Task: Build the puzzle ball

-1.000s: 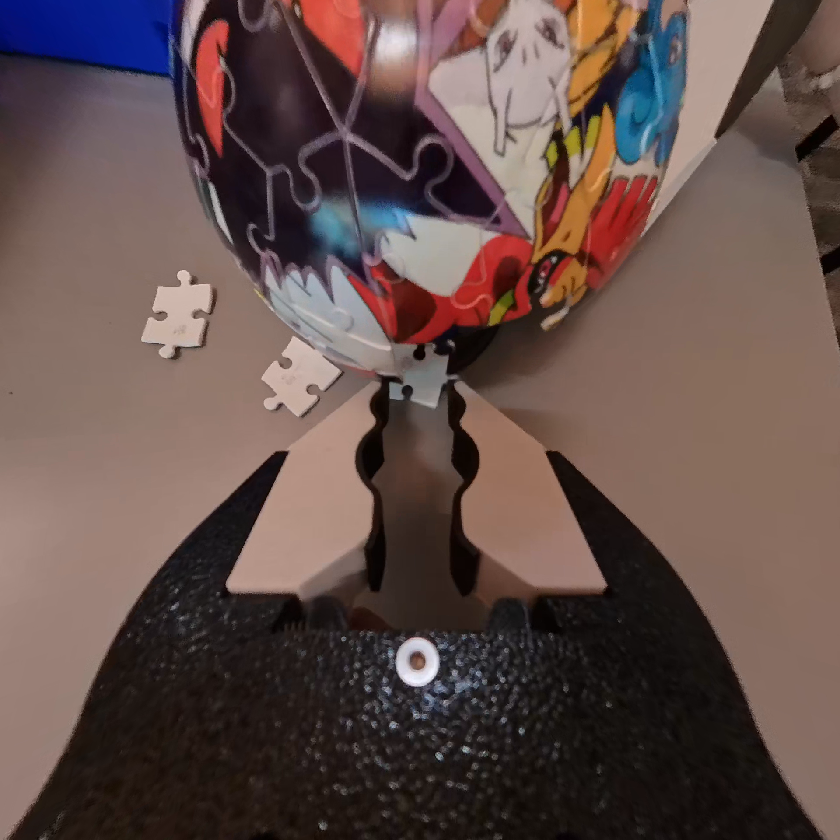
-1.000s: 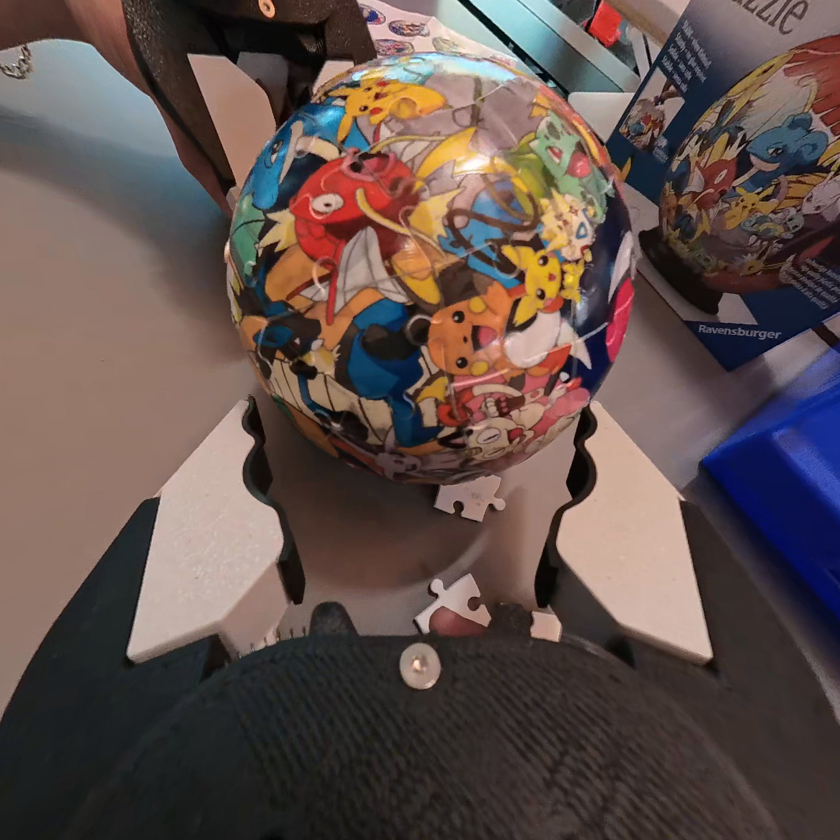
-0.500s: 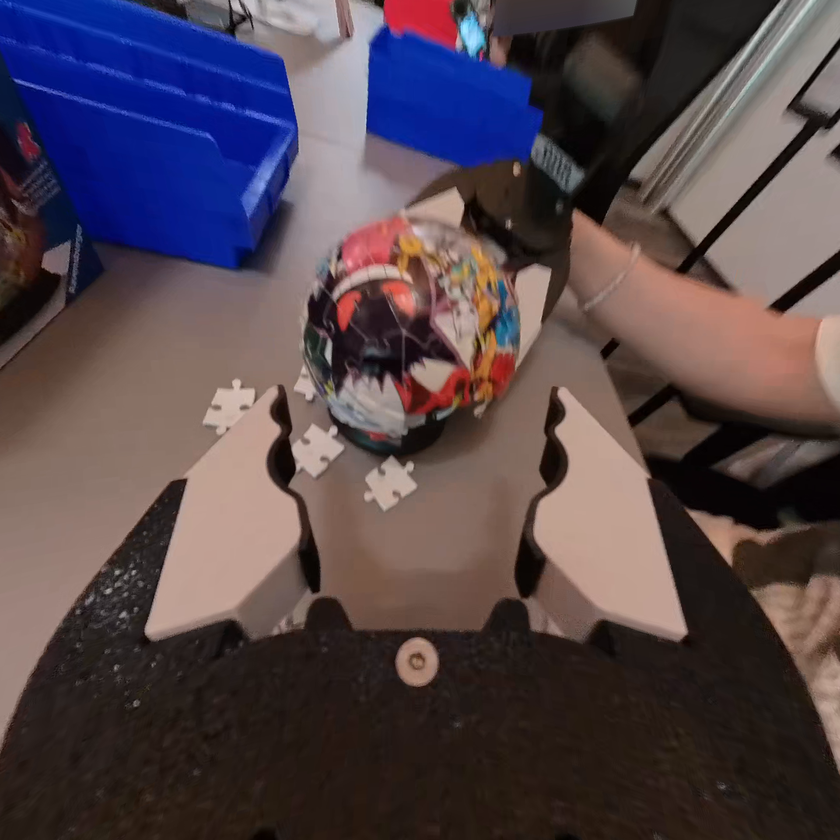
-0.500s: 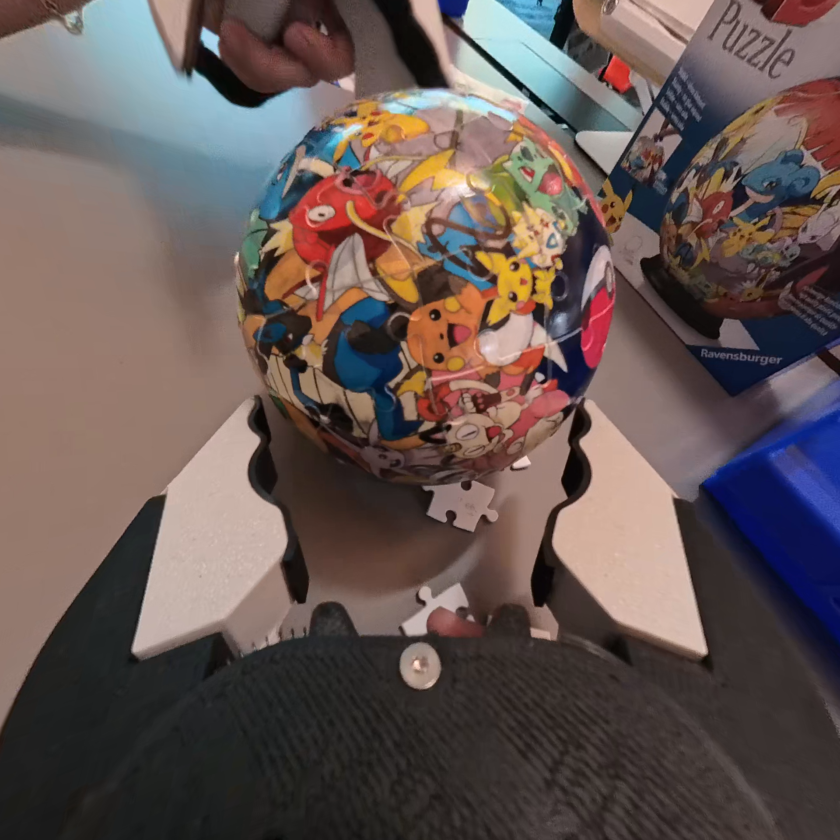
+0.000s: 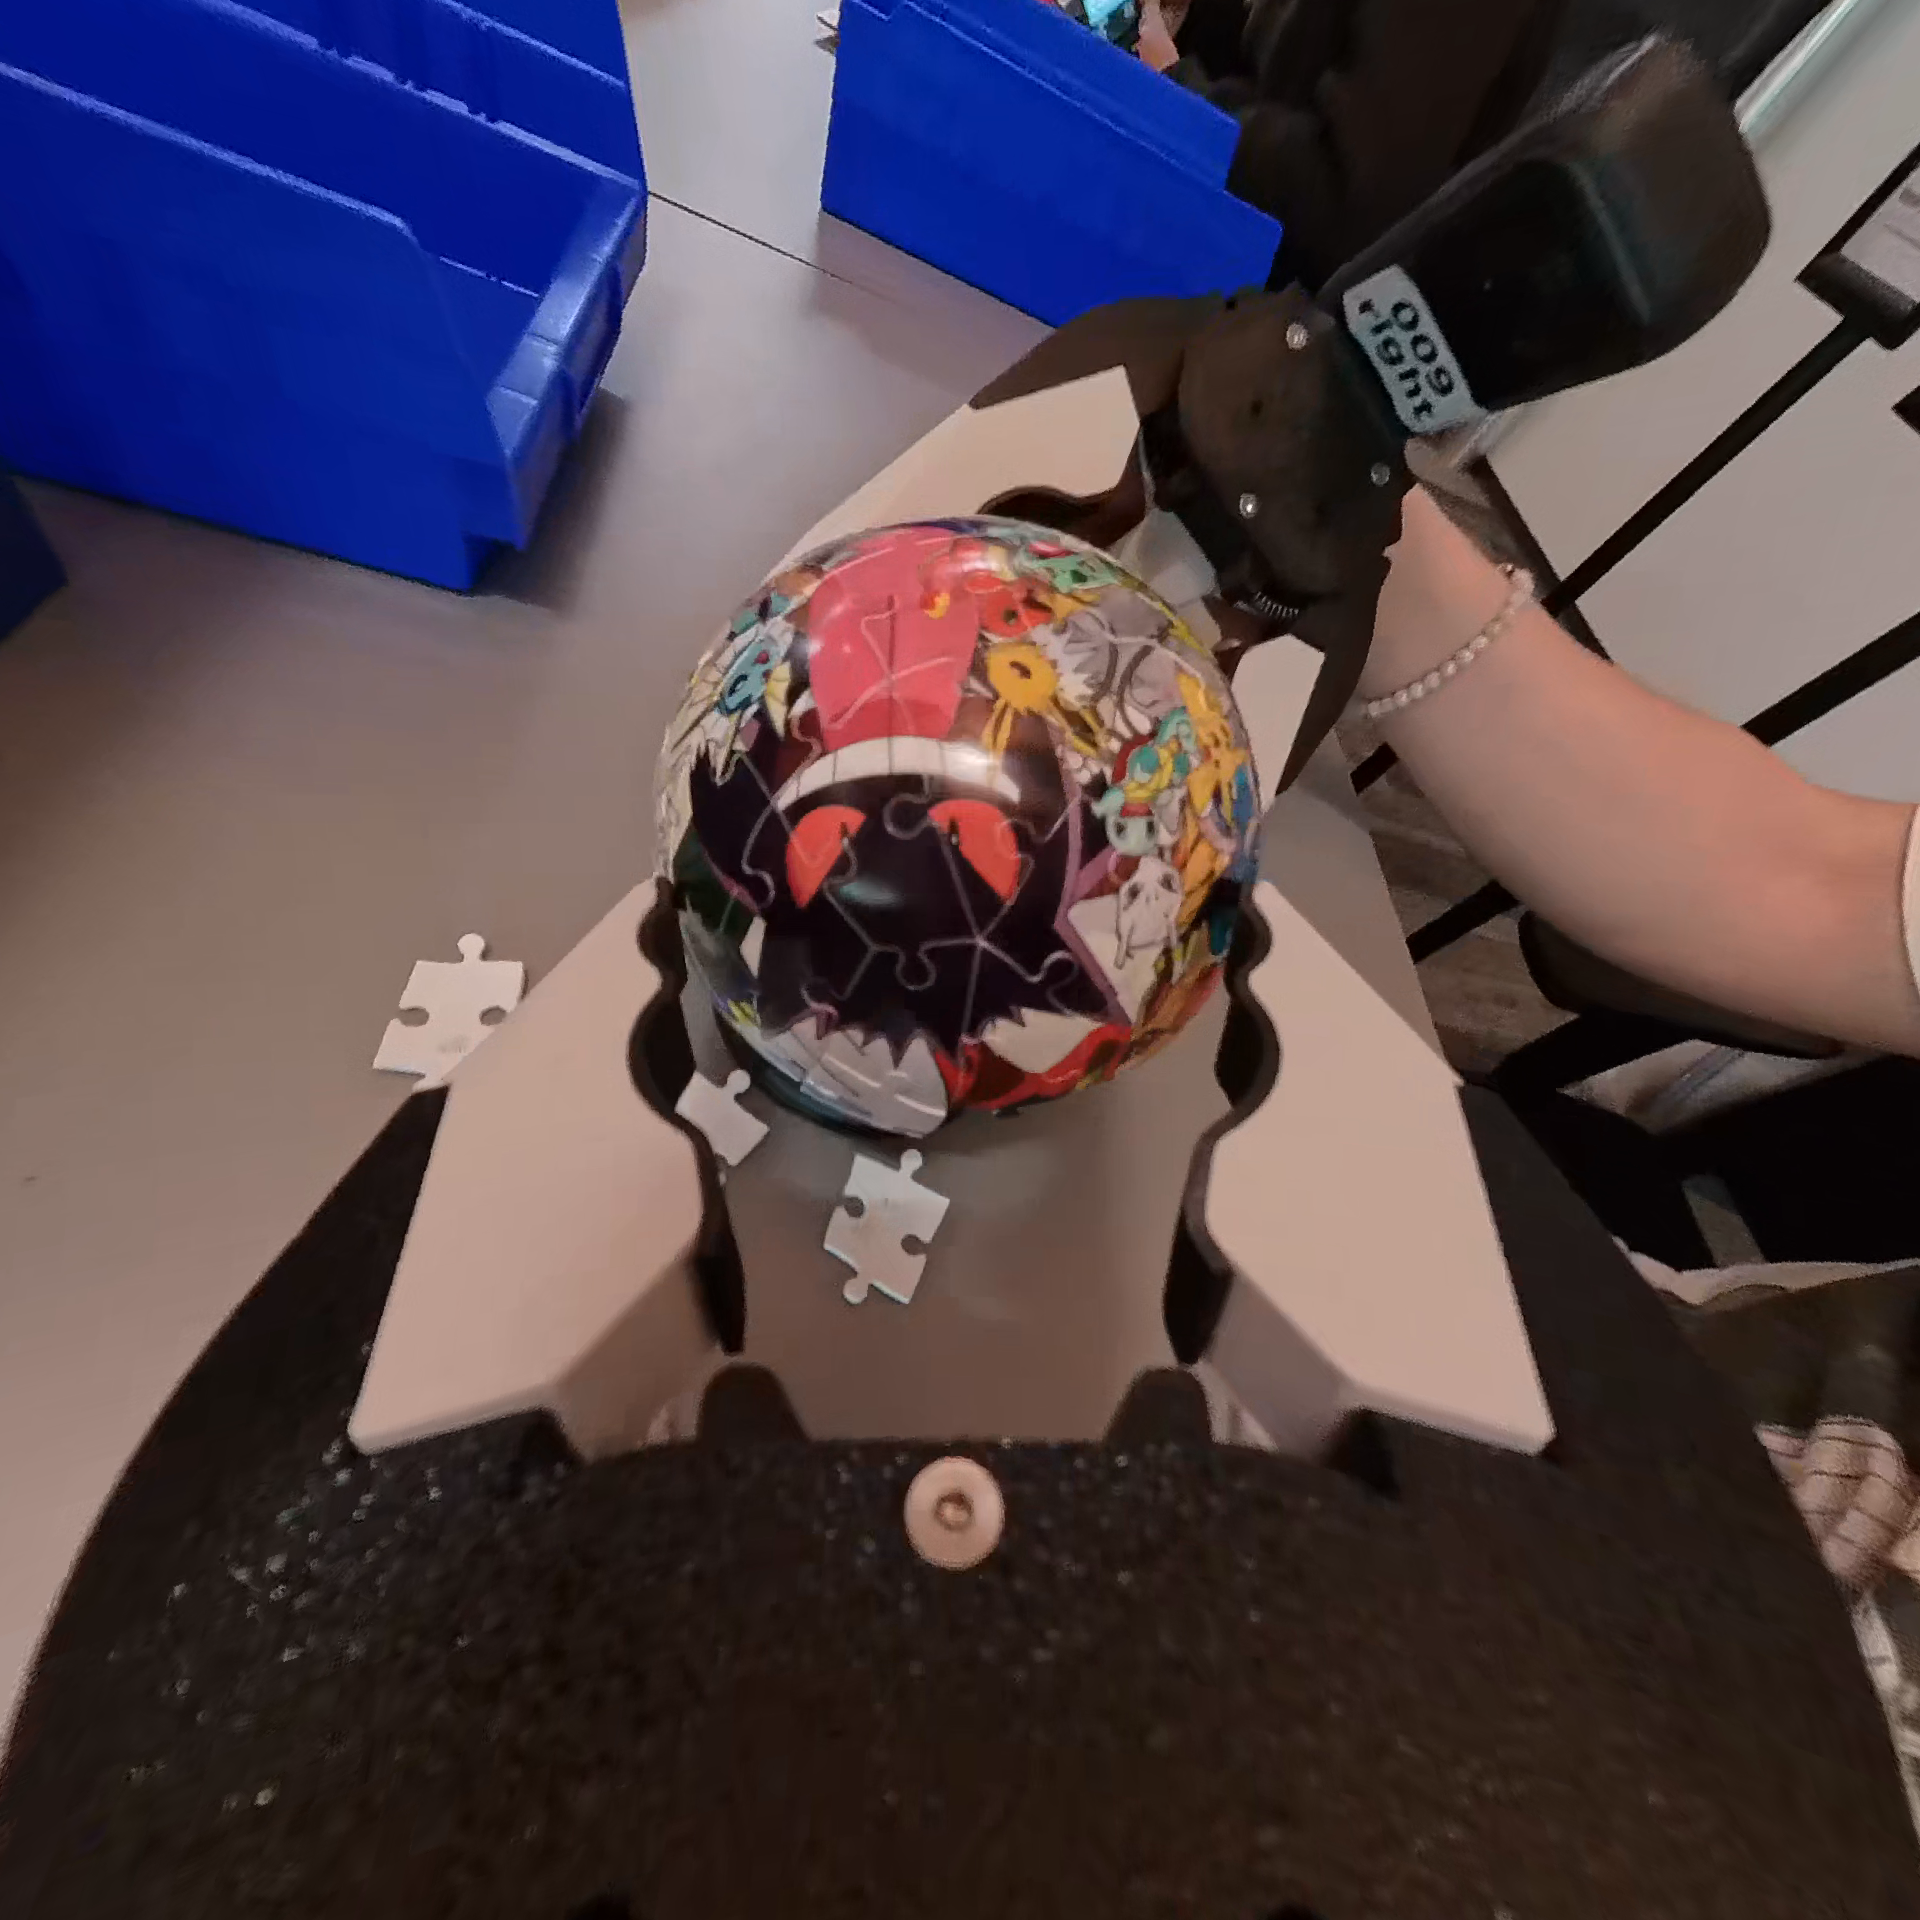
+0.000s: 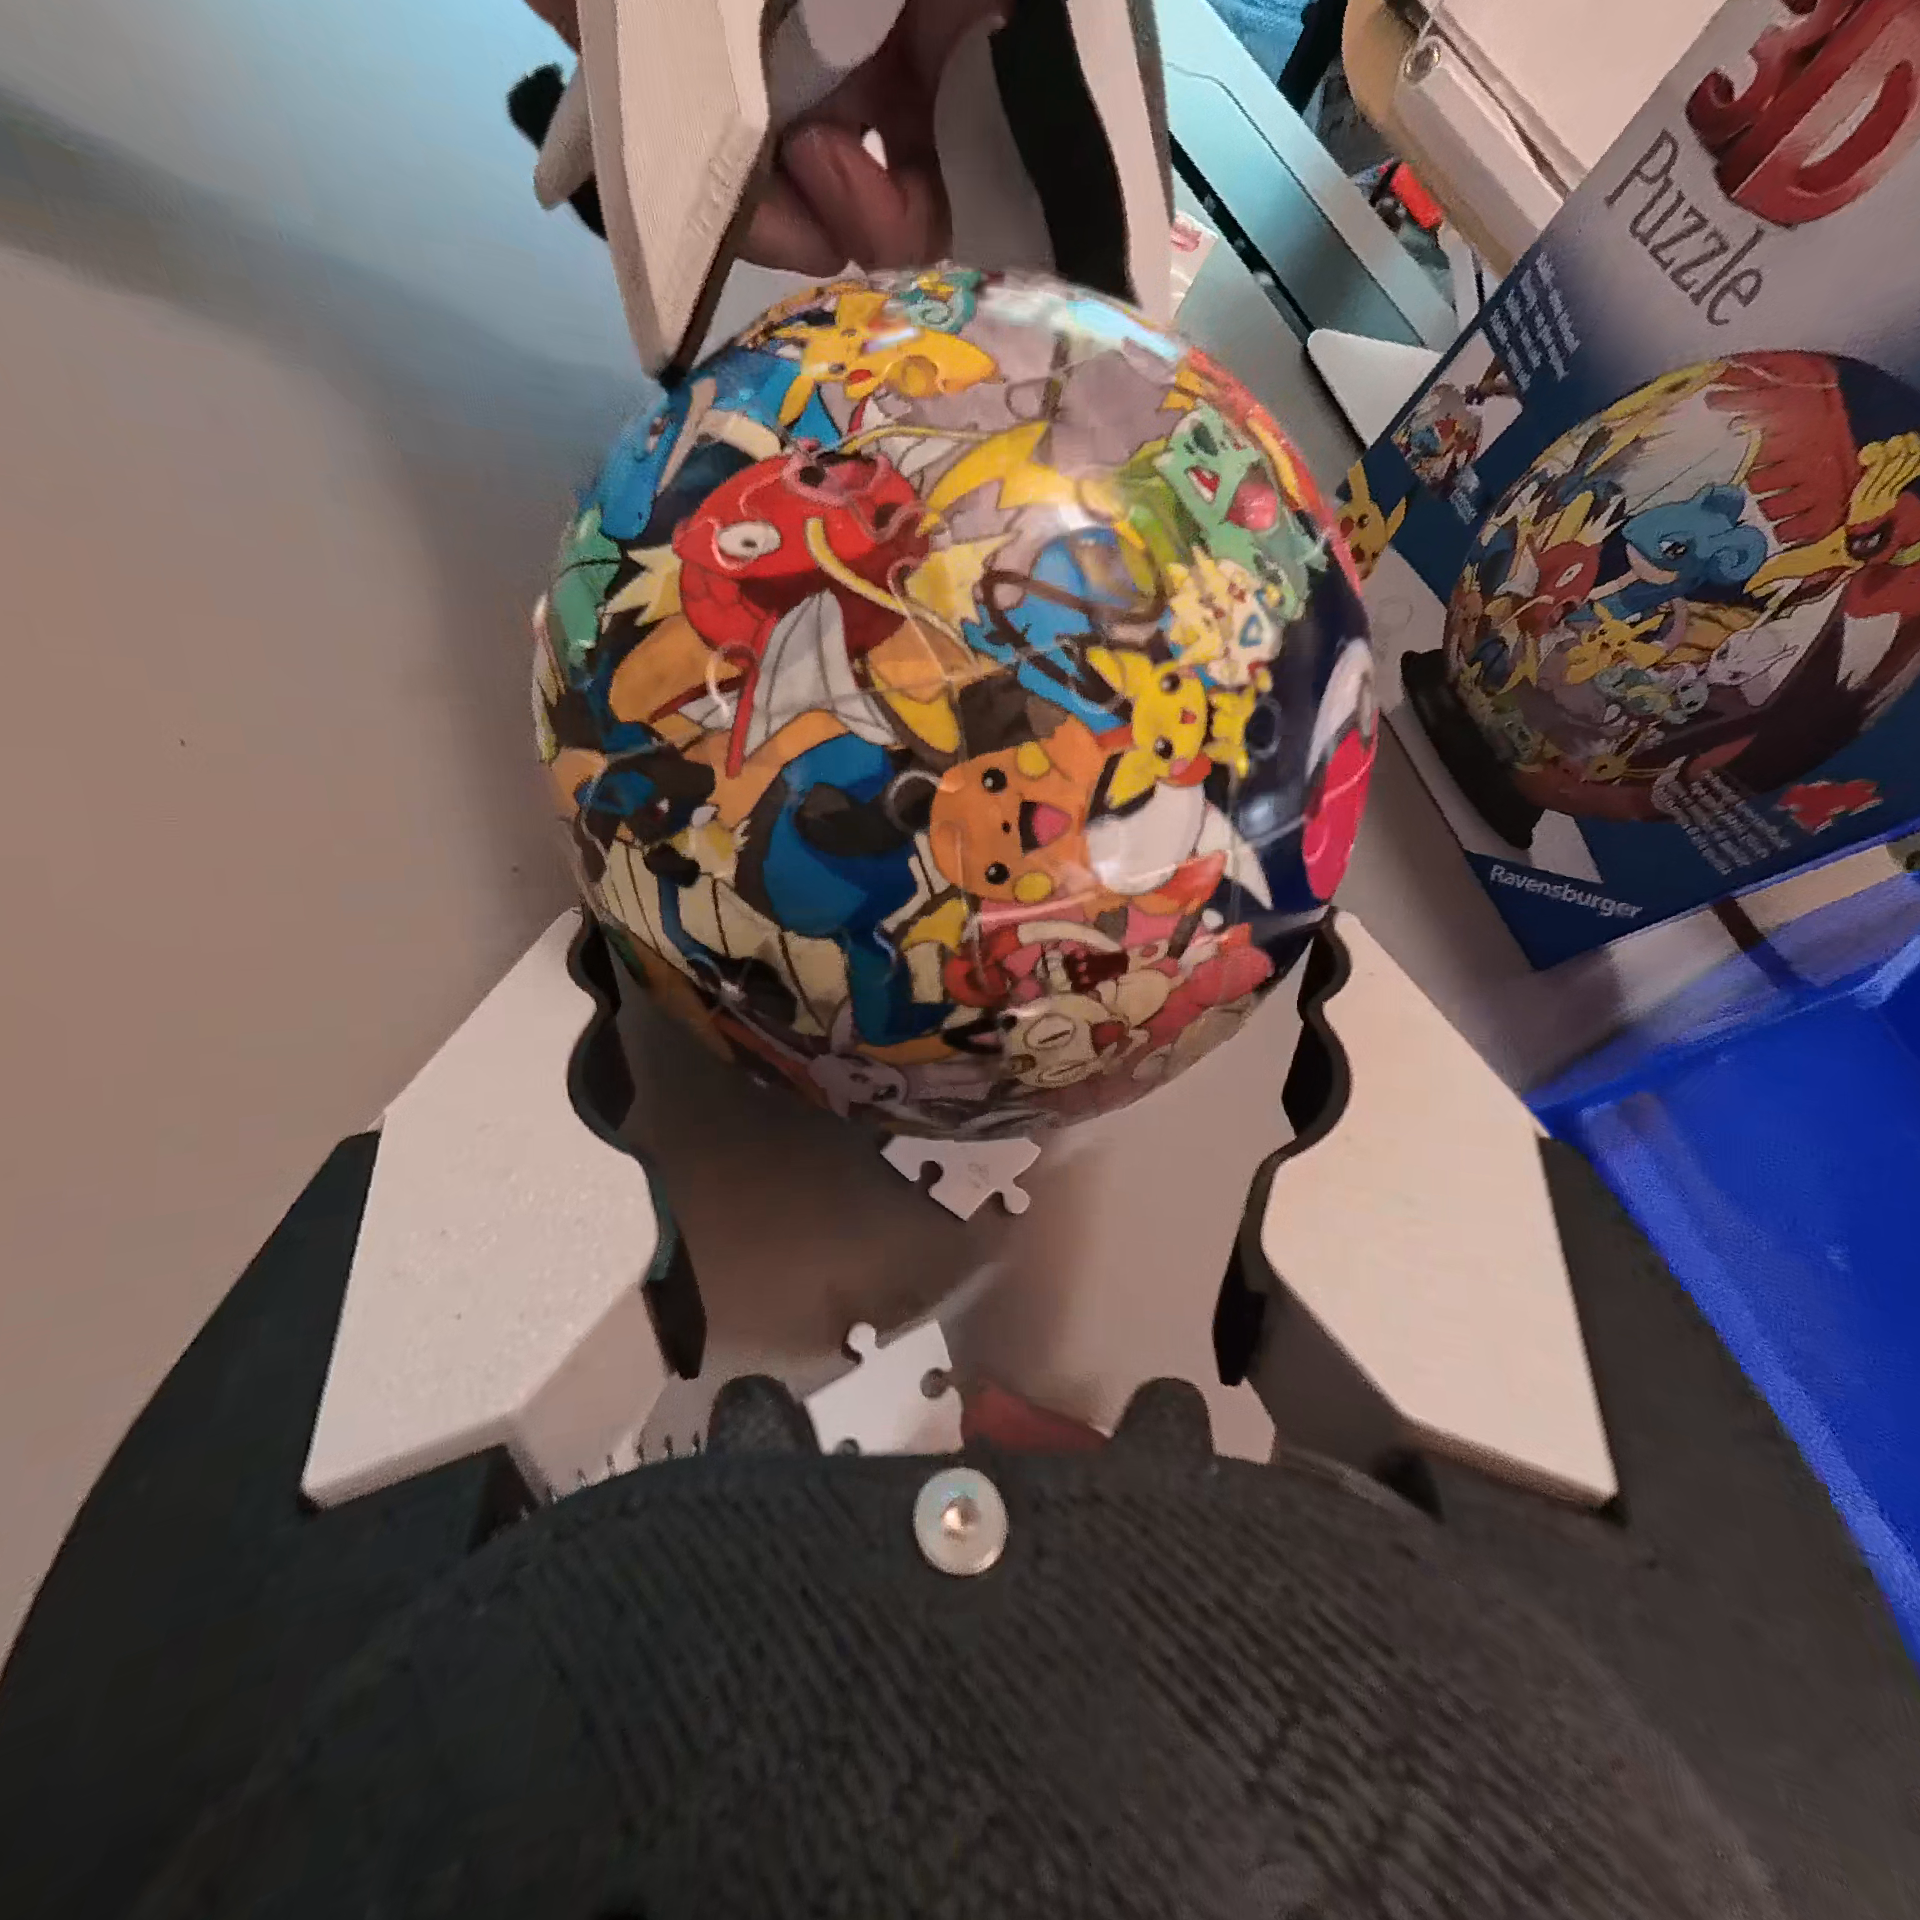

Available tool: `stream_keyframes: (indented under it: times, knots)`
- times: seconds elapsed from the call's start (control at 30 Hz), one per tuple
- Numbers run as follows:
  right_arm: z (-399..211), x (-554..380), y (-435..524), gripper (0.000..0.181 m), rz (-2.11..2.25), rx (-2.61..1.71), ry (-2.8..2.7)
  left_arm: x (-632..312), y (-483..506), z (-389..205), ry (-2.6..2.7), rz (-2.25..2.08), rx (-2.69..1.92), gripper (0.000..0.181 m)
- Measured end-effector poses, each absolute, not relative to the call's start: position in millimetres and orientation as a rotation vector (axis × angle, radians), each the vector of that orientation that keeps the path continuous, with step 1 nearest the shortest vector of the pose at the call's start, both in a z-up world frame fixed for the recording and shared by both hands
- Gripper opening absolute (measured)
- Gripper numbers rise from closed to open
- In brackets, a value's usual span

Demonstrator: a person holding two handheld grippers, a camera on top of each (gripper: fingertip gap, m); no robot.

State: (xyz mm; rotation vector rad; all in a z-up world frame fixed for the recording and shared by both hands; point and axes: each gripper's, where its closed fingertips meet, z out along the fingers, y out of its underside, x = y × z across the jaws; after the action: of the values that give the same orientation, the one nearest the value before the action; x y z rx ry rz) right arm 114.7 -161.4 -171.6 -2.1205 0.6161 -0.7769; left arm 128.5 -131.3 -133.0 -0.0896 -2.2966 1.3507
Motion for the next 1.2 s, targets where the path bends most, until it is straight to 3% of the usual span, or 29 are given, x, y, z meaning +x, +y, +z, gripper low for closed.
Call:
stream_keyframes:
  times: [0.6,0.9,0.97,1.2]
  knots:
    - [-169,115,-172,0.130,-0.856,-2.259,0.626,131,-135,-137,-2.286,1.414,-0.178,0.101]
    - [-162,118,-165,0.144,-0.833,-2.279,0.599,131,-133,-134,-2.352,1.419,-0.250,0.096]
    - [-162,119,-161,0.135,-0.859,-2.306,0.544,131,-133,-133,-2.360,1.425,-0.265,0.096]
    - [-161,123,-163,0.135,-0.892,-2.426,0.467,131,-136,-135,-2.384,1.456,-0.317,0.098]
